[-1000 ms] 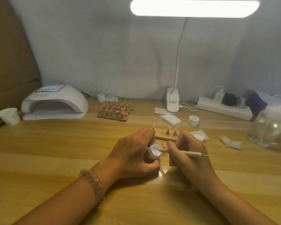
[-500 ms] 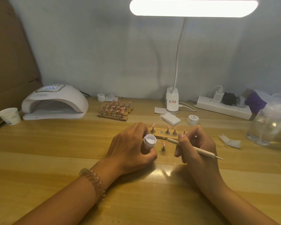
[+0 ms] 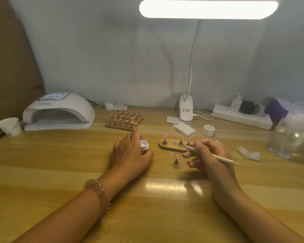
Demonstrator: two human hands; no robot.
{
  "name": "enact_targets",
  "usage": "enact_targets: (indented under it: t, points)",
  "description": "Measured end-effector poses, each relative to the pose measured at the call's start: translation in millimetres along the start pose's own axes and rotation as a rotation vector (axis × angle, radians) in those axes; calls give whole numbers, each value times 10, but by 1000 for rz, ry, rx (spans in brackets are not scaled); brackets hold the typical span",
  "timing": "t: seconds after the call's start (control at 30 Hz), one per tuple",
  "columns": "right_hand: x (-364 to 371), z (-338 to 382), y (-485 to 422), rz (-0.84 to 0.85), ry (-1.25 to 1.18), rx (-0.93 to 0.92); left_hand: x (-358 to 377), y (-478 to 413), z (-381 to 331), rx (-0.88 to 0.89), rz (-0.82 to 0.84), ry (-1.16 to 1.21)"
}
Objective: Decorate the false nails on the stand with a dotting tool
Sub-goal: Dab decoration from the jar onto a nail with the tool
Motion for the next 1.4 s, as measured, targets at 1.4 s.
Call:
enact_targets:
  t: [1.4]
  points:
    - [-30,-22,5,-15,222,-5,208,328,-519,325,286,243]
Point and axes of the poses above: each hand's wrist, its own y-axis away from the middle knuckle, its own x-axis out of the palm, z = x × y, the point moved 7 cm from there along -y, towards the middle knuckle, and after that the axes turned 13 degrees about -x, right-handed, at the moved point
